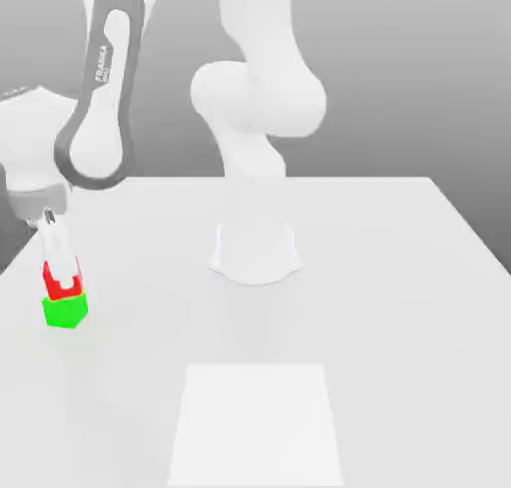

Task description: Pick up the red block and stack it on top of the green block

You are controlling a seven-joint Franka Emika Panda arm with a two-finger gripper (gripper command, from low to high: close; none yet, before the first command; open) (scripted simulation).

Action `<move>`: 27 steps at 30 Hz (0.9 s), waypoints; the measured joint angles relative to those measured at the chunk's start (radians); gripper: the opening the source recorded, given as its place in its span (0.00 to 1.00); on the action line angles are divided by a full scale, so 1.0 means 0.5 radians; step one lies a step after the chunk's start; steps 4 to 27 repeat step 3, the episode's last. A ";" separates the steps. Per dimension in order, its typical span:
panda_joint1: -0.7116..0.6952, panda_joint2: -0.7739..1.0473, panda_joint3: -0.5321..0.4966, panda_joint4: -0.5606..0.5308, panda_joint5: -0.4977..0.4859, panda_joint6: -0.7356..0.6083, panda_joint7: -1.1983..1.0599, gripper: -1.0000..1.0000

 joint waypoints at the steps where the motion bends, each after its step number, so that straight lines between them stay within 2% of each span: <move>1: -0.002 0.020 0.003 0.001 0.010 0.022 -0.007 0.00; 27: -0.005 0.056 0.003 0.000 0.008 0.068 -0.006 0.00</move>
